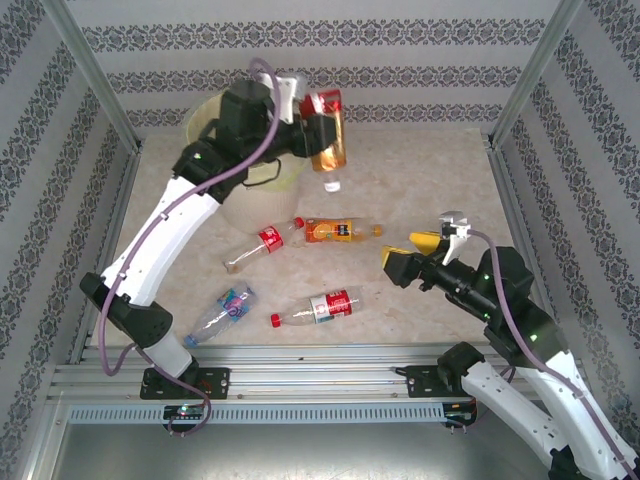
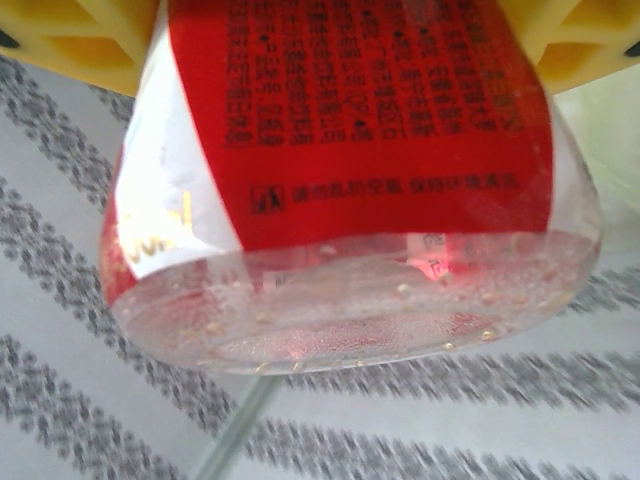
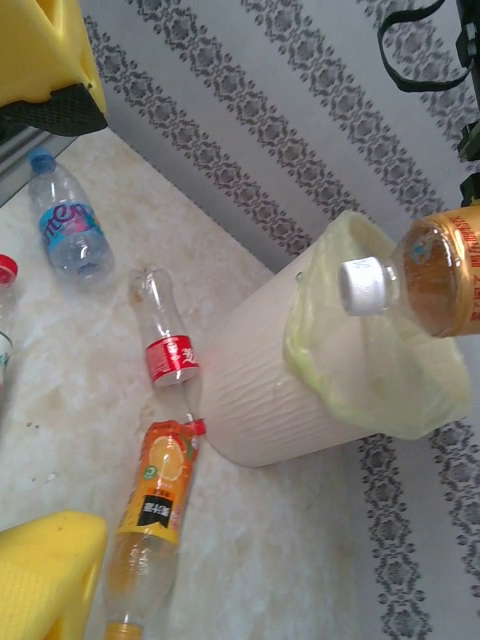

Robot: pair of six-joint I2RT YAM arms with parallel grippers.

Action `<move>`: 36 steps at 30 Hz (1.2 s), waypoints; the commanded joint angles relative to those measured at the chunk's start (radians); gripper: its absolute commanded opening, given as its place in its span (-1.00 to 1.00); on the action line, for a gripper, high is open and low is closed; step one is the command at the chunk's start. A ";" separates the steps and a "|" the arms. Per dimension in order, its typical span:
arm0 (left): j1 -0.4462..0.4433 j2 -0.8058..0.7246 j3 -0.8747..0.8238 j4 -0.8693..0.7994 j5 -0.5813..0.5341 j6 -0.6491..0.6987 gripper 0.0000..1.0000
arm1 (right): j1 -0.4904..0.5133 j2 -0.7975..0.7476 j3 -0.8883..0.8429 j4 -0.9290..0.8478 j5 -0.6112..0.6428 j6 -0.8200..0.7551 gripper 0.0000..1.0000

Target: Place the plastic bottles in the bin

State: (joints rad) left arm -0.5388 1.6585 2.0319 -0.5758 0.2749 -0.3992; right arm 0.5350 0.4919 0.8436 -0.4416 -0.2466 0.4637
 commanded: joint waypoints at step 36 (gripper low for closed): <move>0.281 0.418 0.387 -0.460 -0.329 0.411 0.29 | 0.011 -0.032 0.055 -0.116 -0.019 -0.021 0.96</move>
State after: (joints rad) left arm -0.2661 2.0663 2.4283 -0.9920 -0.0196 0.0010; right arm 0.5350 0.4652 0.8940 -0.5510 -0.2523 0.4416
